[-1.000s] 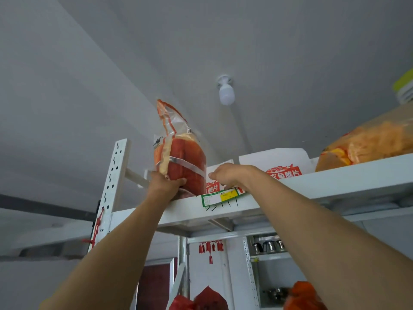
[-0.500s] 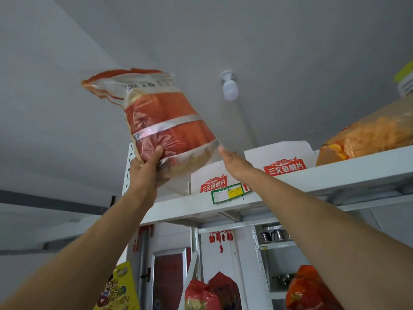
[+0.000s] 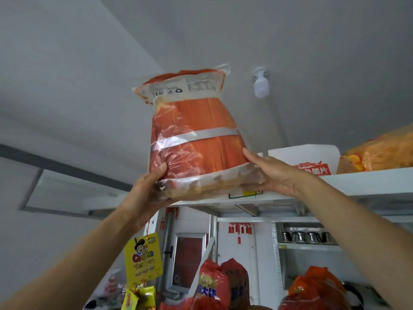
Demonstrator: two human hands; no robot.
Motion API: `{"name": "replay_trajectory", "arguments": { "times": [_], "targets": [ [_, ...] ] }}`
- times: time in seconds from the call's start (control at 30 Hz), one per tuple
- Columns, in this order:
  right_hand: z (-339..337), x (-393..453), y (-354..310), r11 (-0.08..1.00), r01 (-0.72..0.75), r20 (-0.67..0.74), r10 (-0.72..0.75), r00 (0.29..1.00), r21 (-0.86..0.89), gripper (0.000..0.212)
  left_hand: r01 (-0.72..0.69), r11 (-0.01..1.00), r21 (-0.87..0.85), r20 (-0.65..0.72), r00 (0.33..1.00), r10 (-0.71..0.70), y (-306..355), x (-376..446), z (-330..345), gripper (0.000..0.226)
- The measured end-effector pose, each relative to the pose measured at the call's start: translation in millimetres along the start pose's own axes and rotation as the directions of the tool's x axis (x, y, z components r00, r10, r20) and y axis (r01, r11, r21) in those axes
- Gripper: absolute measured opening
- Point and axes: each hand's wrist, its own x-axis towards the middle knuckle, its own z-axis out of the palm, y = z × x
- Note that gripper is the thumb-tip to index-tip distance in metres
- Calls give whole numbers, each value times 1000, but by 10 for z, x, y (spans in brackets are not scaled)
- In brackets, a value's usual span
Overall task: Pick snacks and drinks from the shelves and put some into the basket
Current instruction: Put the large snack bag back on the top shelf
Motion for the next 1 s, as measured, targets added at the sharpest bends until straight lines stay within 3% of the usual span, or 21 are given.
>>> {"name": "replay_trajectory", "arguments": {
  "times": [0.1, 0.2, 0.23, 0.4, 0.57, 0.7, 0.87, 1.0],
  "targets": [
    [53, -174, 138, 1000, -10, 84, 12, 996, -23, 55, 71, 997, 23, -13, 997, -71, -166, -204, -49, 49],
    [180, -295, 418, 1000, -24, 43, 24, 999, -7, 98, 94, 990, 102, 23, 995, -97, -288, -366, -59, 44],
    [217, -343, 528, 1000, -24, 5, 24, 1000, 9, 103, 91, 987, 129, 36, 995, -97, -318, -404, -69, 42],
    [345, -608, 946, 994, 56, -110, -45, 993, 99, 85, 99, 965, 242, 63, 991, -117, -390, -537, -96, 95],
    [471, -830, 1073, 985, 53, -142, -30, 989, 164, 61, 136, 968, 209, 48, 988, -149, -482, -630, -136, 93],
    [537, -886, 1060, 992, 57, -160, -38, 986, 111, 81, 175, 966, 191, 24, 983, -183, -543, -714, -214, 101],
    [546, -907, 1011, 993, 73, -139, -59, 989, 94, 85, 172, 967, 187, 22, 984, -180, -536, -787, -188, 105],
    [587, -941, 879, 992, 121, -171, -124, 977, -27, 87, 154, 979, 132, -24, 988, -152, -542, -824, -134, 104]
  ]
}}
